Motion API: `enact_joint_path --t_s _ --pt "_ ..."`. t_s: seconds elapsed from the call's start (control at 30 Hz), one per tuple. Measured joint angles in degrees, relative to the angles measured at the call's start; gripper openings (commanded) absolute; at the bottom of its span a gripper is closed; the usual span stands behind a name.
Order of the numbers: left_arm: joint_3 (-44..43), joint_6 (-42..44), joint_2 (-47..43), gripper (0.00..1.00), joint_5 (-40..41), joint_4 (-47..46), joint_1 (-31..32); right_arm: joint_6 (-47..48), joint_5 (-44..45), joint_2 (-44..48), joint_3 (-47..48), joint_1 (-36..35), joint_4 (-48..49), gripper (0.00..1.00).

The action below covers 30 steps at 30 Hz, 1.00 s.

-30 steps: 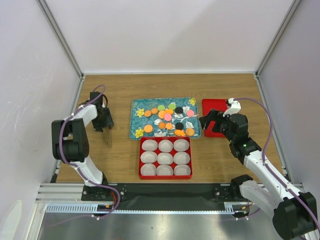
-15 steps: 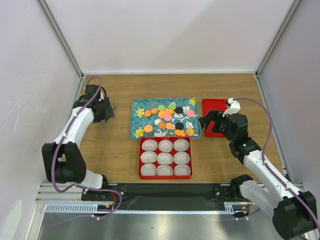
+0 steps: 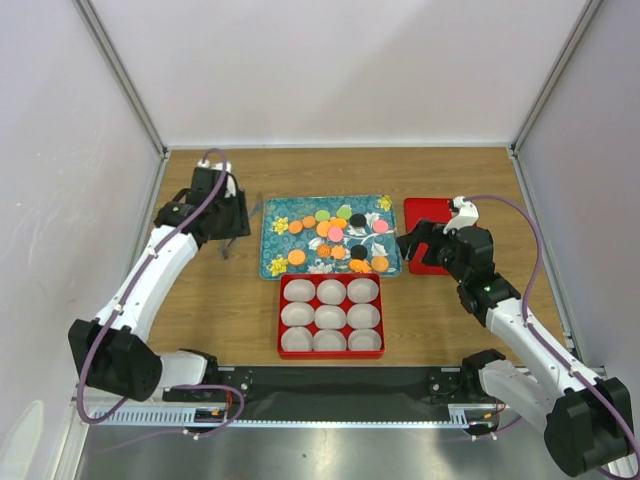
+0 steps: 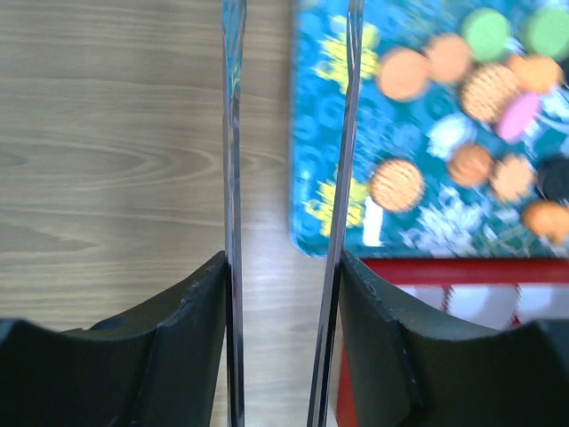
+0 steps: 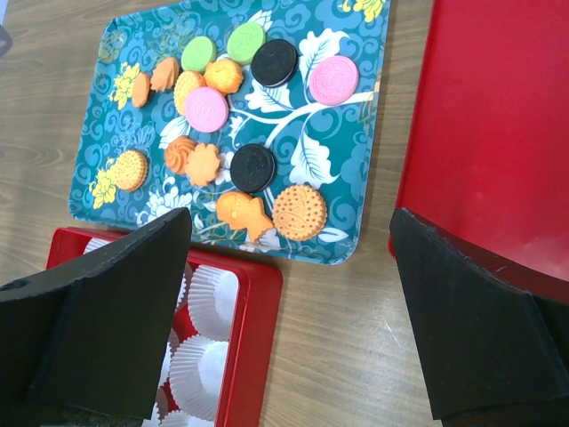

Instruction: Pack the cookies

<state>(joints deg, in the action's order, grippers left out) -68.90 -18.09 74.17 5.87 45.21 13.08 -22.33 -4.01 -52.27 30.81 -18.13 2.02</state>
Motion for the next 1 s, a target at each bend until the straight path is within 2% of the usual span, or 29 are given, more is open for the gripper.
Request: enact_joint_path --t_s 0.2,0.37,0.7,1.0 --pt "-0.44 -0.79 0.04 0.53 0.74 1.14 7.89 0.00 0.00 -0.37 0.00 0.00 0.00 1.00" --pt "-1.25 -1.40 3.08 0.53 1.90 1.18 11.52 0.00 0.02 -0.48 0.00 0.00 0.00 1.00" --pt "-3.06 -1.38 13.11 0.56 3.04 0.09 14.38 0.07 0.02 -0.70 0.00 0.00 0.00 1.00" --pt "-6.34 -1.40 18.62 0.57 3.04 -0.72 15.72 0.11 0.02 -0.70 0.00 0.00 0.00 1.00"
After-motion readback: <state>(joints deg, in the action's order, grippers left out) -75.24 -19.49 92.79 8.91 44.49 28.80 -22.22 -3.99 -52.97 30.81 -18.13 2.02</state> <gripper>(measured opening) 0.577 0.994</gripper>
